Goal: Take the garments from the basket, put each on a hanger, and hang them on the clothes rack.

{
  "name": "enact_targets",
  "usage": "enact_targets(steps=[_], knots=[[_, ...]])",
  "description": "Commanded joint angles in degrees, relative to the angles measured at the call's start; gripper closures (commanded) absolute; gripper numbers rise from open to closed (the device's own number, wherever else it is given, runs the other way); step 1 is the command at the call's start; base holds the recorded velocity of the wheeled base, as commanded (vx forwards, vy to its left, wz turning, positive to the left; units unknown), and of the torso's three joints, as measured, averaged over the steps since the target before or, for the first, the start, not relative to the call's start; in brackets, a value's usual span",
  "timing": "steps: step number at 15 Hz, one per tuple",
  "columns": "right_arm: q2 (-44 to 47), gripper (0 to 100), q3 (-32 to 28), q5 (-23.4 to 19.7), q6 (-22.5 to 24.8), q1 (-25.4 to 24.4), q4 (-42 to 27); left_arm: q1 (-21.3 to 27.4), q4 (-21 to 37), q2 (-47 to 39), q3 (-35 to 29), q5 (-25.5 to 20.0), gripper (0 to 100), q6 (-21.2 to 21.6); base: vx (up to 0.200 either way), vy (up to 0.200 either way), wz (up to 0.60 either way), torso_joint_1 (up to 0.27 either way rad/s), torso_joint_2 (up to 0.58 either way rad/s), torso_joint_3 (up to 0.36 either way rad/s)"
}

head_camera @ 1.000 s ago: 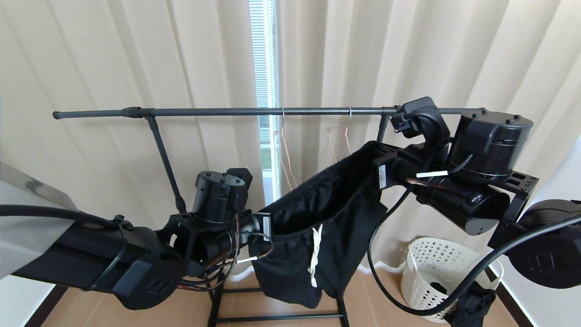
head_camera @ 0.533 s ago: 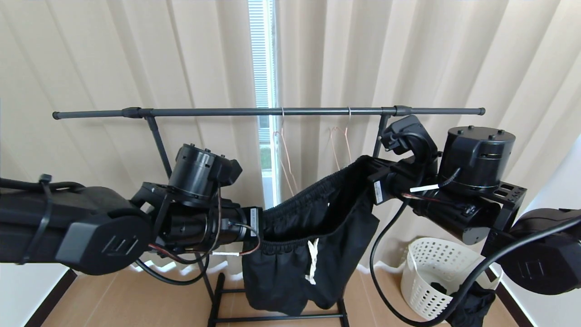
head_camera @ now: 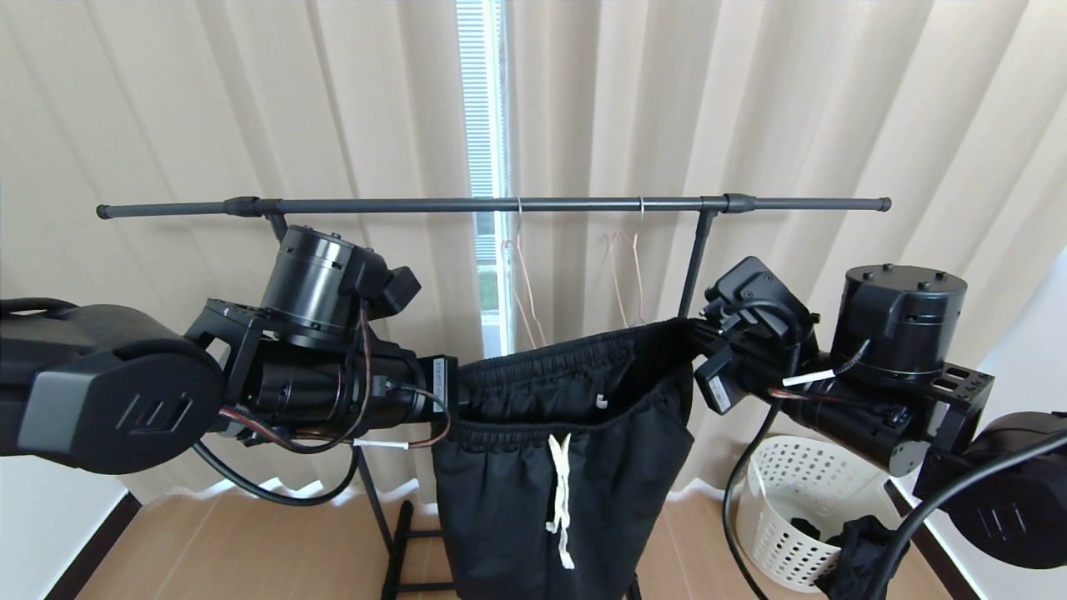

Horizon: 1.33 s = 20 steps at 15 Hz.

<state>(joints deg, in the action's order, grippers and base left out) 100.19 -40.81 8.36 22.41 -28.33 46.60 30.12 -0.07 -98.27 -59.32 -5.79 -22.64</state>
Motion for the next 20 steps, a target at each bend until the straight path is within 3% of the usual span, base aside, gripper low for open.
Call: enact_targets(steps=[1,11,14,16,18,20], knots=[[-0.44,100,0.30,0.07,0.18,1.26,-0.29,-1.03,-0.10,-1.31,0.08,2.01,100,1.02,0.000,0.000,0.00,0.000,0.00,0.000],[-0.70,100,-1.64,0.60,2.64,9.08,-3.27,-5.69,-0.45,-2.28,1.93,4.65,100,6.64,0.000,0.000,0.00,0.000,0.00,0.000],[-3.08,100,1.18,-3.09,4.75,9.08,-4.15,-5.78,-0.63,-2.28,3.33,4.38,100,7.26,0.000,0.000,0.00,0.000,0.00,0.000],[-6.85,100,2.67,-6.52,6.33,6.89,-9.60,-5.16,-4.15,-2.01,5.44,4.12,100,10.77,0.000,0.000,0.00,0.000,0.00,0.000],[-9.32,100,2.49,-8.27,6.42,4.86,-17.07,-3.58,-5.20,-2.19,3.51,4.12,100,10.77,0.000,0.000,0.00,0.000,0.00,0.000],[-12.83,100,2.32,-11.88,7.92,1.96,-24.19,-3.32,-1.77,-3.68,-5.10,4.12,100,10.95,0.000,0.000,0.00,0.000,0.00,0.000]])
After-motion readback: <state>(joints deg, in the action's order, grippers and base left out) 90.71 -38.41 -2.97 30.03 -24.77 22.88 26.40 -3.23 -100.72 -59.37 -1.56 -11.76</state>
